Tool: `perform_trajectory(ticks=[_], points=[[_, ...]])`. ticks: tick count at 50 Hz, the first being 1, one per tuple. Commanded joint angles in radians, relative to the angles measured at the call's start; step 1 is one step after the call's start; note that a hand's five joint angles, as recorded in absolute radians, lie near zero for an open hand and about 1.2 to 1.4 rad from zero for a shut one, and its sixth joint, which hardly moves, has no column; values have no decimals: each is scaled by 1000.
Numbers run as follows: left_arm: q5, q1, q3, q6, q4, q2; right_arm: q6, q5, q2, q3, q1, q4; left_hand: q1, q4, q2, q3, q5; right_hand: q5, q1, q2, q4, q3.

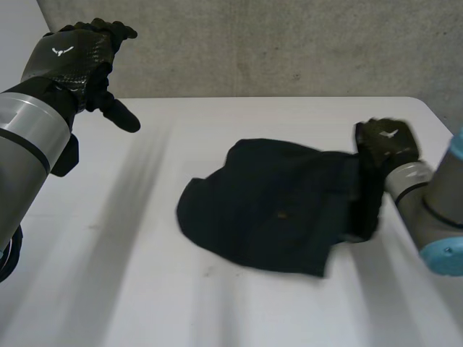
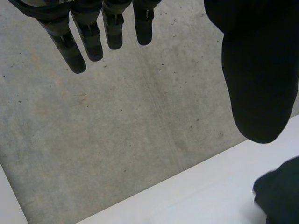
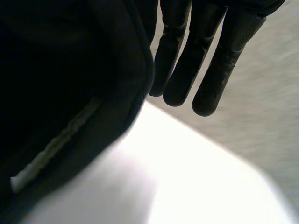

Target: Fold the shorts.

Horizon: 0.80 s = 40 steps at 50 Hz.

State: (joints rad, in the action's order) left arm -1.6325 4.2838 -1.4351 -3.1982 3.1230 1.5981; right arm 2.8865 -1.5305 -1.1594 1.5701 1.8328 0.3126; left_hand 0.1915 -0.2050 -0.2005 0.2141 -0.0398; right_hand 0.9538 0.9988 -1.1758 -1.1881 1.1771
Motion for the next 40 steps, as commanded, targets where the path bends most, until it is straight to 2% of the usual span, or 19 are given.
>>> perform_trajectory(ticks=[1, 2, 9, 16, 19, 25, 31, 36, 40], points=[[5, -7, -30, -2, 40, 19, -202, 4, 21, -12, -79, 86, -17, 30, 26, -40, 40, -791, -661, 838, 850, -839], [6, -12, -33, -2, 45, 25, -202, 15, 32, -18, -84, 73, -17, 30, 26, -40, 40, -954, -824, 1001, 1014, -1003], [5, -56, -39, -9, 77, 124, -201, 38, 1, -28, -87, -53, -17, 30, 26, -40, 40, -954, -824, 1001, 1014, -1003], [6, -71, -44, -89, 126, 239, -223, 41, -221, 2, -82, -225, -13, 27, 22, -36, 36, -954, -824, 1001, 1014, -1003], [11, -117, -48, -126, 140, 293, -269, 52, -281, 33, -86, -366, 10, 3, -1, -12, 13, -954, -824, 1001, 1014, -1003], [48, -145, -67, -190, 178, 381, -383, 113, -394, 169, -82, -539, 25, -11, -16, 2, -2, -777, -647, 824, 836, -826], [186, -151, -68, -281, 218, 493, -446, 141, -424, 280, -78, -567, 42, -29, -34, 20, -20, -712, -582, 759, 771, -761], [212, -147, -45, -327, 224, 548, -452, 170, -438, 361, -86, -552, 81, -67, -72, 58, -58, -659, -529, 706, 718, -708], [209, -151, 1, -333, 224, 606, -443, 228, -378, 413, -89, -465, 128, -114, -119, 105, -105, -764, -634, 811, 824, -813]])
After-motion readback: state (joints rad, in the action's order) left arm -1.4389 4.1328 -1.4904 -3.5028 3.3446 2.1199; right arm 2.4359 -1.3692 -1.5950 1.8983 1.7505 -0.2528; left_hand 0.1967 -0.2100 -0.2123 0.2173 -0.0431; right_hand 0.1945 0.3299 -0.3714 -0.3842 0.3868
